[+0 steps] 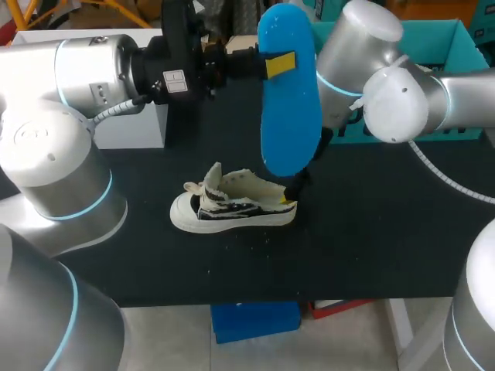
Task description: Take the shoe out of the shoebox, open the shoe tongue, remove and reinsert the insole, then place the shoe into the shoebox
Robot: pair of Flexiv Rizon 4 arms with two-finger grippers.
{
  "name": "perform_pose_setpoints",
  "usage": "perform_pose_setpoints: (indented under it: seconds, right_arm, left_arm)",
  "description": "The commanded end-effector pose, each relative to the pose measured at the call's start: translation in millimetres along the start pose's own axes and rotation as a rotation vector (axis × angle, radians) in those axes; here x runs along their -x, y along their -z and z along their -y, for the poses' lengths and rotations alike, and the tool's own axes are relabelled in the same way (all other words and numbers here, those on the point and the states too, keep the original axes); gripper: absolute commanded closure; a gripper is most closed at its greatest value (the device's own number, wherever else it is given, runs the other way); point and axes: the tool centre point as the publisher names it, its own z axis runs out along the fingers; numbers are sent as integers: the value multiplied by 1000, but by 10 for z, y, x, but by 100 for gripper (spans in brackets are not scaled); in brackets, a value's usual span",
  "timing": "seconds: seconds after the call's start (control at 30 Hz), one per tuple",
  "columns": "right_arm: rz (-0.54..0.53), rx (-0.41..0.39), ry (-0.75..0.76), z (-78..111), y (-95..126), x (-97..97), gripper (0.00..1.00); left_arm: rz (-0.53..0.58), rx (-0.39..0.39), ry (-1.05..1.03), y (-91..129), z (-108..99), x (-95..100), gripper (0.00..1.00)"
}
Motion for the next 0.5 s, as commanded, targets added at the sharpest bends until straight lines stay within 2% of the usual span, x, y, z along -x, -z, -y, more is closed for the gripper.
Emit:
perform_pose_setpoints:
  seconds: [0.03,0.5]
  right_arm:
    - [38,-253,-24,-65,-21,-35,0]
    - [52,-241,-68,-108,-150,-101,0]
  left_arm:
    - [3,-1,-1,-11,-7,-5,100]
    - [3,-1,-1,-11,-7,-5,100]
